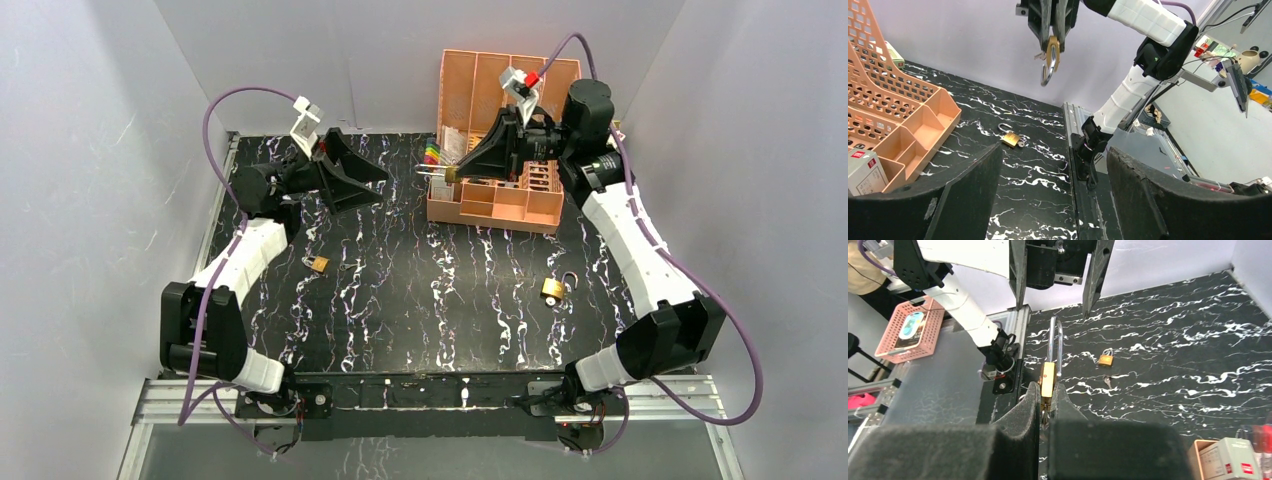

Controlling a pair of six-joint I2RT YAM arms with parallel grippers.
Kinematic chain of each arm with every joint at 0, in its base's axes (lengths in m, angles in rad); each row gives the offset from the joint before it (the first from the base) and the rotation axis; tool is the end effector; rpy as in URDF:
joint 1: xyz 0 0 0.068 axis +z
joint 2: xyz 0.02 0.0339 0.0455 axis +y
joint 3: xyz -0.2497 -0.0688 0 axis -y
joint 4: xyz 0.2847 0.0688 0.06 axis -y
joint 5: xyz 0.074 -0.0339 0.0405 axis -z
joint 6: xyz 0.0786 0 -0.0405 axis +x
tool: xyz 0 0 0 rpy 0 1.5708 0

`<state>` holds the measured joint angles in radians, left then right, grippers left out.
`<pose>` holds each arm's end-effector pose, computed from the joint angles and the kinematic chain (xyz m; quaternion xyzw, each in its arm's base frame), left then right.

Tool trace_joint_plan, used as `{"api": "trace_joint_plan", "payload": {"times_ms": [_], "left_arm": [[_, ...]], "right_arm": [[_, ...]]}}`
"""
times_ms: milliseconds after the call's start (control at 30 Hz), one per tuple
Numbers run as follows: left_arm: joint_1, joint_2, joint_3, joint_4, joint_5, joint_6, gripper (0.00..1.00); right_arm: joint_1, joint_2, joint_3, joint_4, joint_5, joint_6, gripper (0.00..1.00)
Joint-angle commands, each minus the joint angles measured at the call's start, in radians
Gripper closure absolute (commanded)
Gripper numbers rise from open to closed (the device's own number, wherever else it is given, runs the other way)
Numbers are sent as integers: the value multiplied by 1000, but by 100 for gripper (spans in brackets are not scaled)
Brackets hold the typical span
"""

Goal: Lock with the key
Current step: Lock the lock.

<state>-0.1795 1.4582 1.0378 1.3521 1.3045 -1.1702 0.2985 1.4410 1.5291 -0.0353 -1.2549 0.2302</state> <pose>0.3139 -0.1340 0.3762 0.3883 0.4936 -0.6203 0.4700 0.3262 0.1785 0.4511 -0.4447 0.5422 0.5435 0.4614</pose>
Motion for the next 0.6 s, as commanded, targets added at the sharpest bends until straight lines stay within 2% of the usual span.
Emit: {"api": "trace_joint_plan", "payload": {"times_ms": [0, 200, 400, 567], "left_arm": [[-1, -19, 21, -3, -46, 40, 27], [-28, -58, 18, -185, -92, 228, 32], [-93, -119, 70, -627, -170, 591, 36], [-97, -119, 73, -630, -148, 594, 41]], "right_arm": [[36, 14, 34, -38, -5, -19, 100], [86, 43, 37, -39, 38, -25, 100], [126, 77, 63, -39, 61, -24, 100], [133, 90, 71, -42, 72, -25, 100]]}}
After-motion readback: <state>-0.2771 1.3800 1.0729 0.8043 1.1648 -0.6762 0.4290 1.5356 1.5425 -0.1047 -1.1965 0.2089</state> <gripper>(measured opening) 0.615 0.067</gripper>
